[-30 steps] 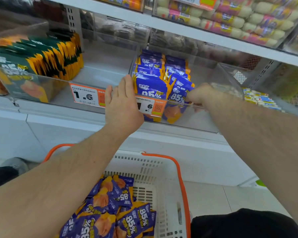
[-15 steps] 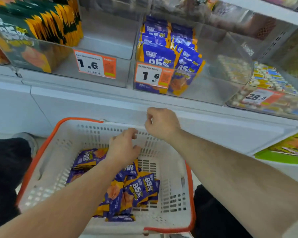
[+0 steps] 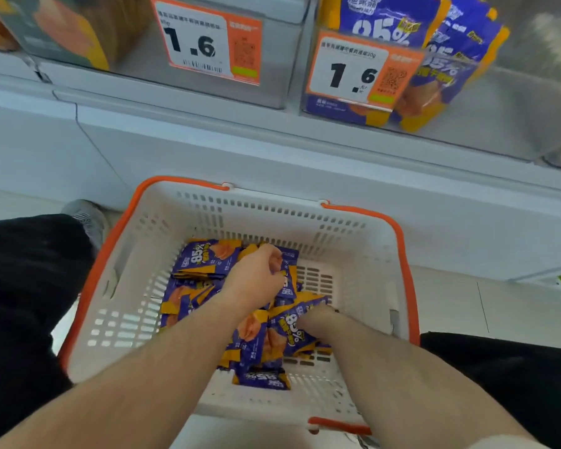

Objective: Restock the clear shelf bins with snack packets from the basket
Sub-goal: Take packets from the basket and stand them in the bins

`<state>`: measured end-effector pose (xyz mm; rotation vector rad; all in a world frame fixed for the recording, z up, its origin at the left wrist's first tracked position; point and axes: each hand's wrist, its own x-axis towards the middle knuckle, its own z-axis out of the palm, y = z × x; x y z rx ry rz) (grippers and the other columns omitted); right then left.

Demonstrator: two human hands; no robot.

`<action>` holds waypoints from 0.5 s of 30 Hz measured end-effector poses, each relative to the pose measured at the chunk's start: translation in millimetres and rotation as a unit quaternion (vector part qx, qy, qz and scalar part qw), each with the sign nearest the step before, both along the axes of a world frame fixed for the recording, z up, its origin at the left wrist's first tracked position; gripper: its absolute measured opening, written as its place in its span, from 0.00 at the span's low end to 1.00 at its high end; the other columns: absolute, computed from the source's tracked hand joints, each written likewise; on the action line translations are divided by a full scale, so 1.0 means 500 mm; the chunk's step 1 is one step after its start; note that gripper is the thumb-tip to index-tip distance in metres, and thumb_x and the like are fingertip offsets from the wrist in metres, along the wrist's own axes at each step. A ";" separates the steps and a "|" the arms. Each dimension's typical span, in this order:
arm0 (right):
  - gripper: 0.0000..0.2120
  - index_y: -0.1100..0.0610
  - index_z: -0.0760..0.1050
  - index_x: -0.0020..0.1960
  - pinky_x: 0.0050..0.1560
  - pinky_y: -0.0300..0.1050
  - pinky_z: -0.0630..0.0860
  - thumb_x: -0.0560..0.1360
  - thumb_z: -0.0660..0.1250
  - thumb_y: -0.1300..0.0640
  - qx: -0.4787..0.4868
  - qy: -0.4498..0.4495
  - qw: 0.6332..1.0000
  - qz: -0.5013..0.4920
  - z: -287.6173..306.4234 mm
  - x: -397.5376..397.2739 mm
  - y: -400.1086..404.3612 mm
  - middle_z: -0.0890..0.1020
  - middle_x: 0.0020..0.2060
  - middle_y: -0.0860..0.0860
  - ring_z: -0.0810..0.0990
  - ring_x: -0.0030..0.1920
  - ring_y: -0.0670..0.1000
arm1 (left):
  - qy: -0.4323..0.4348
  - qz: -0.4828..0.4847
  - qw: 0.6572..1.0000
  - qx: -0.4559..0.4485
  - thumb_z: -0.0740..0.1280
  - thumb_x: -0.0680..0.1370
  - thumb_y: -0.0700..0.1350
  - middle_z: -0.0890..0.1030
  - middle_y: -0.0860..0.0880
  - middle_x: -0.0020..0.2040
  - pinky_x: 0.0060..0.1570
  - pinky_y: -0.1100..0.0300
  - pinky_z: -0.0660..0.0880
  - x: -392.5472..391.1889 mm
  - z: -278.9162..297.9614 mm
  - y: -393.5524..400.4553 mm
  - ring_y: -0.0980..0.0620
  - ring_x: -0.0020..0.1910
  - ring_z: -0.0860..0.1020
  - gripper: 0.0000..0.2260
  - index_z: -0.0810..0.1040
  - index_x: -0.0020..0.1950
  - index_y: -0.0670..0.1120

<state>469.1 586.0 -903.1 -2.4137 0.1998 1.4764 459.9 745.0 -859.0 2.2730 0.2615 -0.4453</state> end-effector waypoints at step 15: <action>0.15 0.63 0.75 0.64 0.48 0.44 0.75 0.81 0.60 0.58 -0.027 -0.029 0.999 -0.002 0.042 0.044 -0.038 0.78 0.62 0.59 0.77 0.48 0.56 | 0.059 0.003 0.998 -0.015 0.62 0.80 0.44 0.76 0.56 0.52 0.48 0.53 0.80 -0.020 0.001 0.001 0.55 0.49 0.77 0.14 0.70 0.65 0.52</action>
